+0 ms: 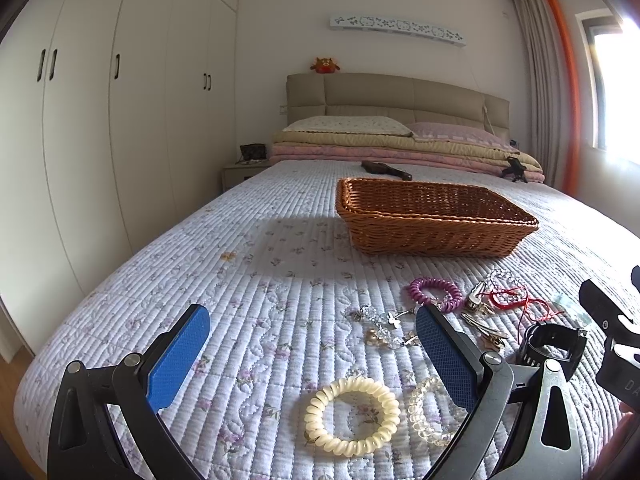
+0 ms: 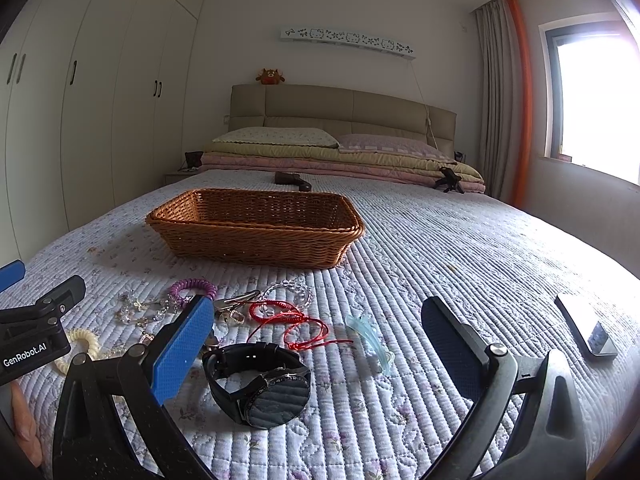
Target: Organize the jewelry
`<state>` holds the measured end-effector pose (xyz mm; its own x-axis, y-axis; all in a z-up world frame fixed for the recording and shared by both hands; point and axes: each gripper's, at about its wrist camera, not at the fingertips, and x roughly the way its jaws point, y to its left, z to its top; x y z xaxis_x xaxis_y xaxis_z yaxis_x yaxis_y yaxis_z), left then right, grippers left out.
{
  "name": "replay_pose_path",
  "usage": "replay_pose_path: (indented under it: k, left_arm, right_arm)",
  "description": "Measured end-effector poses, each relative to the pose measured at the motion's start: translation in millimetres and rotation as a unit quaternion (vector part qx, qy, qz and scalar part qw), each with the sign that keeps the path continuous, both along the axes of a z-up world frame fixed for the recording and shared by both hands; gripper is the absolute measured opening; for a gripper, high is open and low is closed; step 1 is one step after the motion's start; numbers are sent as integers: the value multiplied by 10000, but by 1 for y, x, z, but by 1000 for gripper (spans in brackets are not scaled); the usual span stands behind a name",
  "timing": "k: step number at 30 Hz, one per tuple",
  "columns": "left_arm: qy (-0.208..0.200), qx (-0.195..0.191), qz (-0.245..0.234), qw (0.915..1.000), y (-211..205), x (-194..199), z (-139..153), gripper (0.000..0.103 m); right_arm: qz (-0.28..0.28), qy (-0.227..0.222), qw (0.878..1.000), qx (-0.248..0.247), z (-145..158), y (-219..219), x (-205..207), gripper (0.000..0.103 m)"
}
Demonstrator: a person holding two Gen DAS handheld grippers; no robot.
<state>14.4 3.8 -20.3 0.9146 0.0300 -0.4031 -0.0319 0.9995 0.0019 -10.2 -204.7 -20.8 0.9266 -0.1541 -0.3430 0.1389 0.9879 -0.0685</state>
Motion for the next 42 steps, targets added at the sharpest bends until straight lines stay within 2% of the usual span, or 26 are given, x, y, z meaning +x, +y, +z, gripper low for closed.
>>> replay_pose_path:
  k: [6,10,11,13,16,19,21,23,25,27,31,33,38,40,42]
  left_arm:
    - [25,-97,-31,9999,3,0,2,102]
    - [206,-673,-48,9975,29,-5,7,102]
    - [250,-718,-107,9970,34,-7,7,102]
    - [579,-538,-308,9964,40,-3,5,102]
    - [825,-531,-612,9933,48,-5,3,102]
    - [1100,-598,-952,9875,49,-9,0,98]
    - [1339,-657,-1153,9821,49,-9,-3,85]
    - [1597,-854,-1379,9738,49,-6,-8,78]
    - [1761,-972,-1464,9686,47,-2,-14,65]
    - [1869,-989,-1462,9664,45,3,-18,49]
    - [2050,-1114,-1490,9609,44,10,-25,47]
    - [2113,-1161,-1508,9587,44,13,-27,41]
    - [2210,-1069,-1573,9566,38,20,-29,39]
    - [2262,-992,-1575,9561,34,22,-31,39]
    - [2302,-884,-1549,9567,30,25,-32,38]
  right_arm:
    - [-2,104,9999,134,1,-7,1,103]
    - [70,393,9979,502,5,-28,2,103]
    - [60,432,9976,545,6,-34,0,103]
    - [18,504,9973,541,7,-46,-4,103]
    - [38,649,9962,574,6,-67,-8,103]
    - [167,884,9938,654,2,-82,-7,89]
    - [299,1002,9921,688,-2,-85,-7,77]
    - [353,1095,9911,663,-6,-86,-6,73]
    - [403,1180,9904,602,-11,-85,-6,67]
    - [397,1241,9899,568,-15,-84,-3,67]
    - [354,1435,9877,504,-20,-79,8,64]
    - [389,1598,9851,510,-23,-78,19,51]
    - [467,1983,9768,663,-30,-80,49,48]
    - [463,2154,9732,657,-33,-78,59,43]
    - [479,2269,9703,689,-37,-76,67,31]
